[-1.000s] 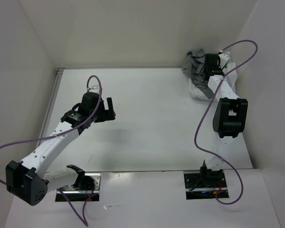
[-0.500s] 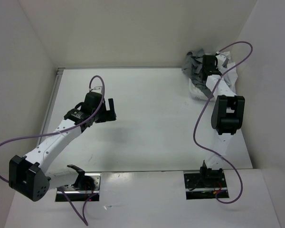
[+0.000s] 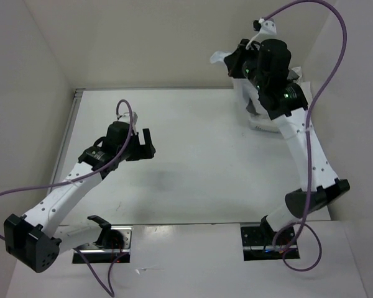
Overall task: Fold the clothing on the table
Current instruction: Move the skirt to the center of the board
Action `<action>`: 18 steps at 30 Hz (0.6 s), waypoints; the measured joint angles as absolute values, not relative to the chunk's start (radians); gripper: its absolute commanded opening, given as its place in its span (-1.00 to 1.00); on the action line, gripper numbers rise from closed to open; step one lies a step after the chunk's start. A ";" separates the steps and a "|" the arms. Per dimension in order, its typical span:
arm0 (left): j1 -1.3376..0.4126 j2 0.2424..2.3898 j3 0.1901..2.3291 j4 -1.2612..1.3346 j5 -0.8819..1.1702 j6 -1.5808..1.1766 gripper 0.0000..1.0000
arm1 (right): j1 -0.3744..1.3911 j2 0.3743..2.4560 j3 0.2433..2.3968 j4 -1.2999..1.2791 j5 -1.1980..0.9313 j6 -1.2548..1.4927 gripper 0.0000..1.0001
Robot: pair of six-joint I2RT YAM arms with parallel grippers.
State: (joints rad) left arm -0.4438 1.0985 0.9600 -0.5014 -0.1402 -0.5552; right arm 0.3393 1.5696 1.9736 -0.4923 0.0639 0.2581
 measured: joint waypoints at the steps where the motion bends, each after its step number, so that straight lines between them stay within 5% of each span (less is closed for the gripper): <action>1: -0.445 1.093 0.959 -0.500 -0.138 -0.555 0.99 | 0.363 1.542 1.962 -0.507 0.043 0.256 -1.00; 8: -0.448 1.038 0.939 -0.493 -0.133 -0.558 0.99 | 0.377 1.284 1.753 -0.566 -0.068 0.276 -1.00; 18: -0.448 0.973 0.892 -0.482 -0.121 -0.606 0.99 | 0.377 1.152 1.142 -0.527 -0.324 0.370 -1.00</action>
State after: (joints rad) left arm -0.4480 0.9733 0.8921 -0.4824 -0.1215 -0.6056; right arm 0.3775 1.1519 1.1419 -0.5274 -0.3237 0.3702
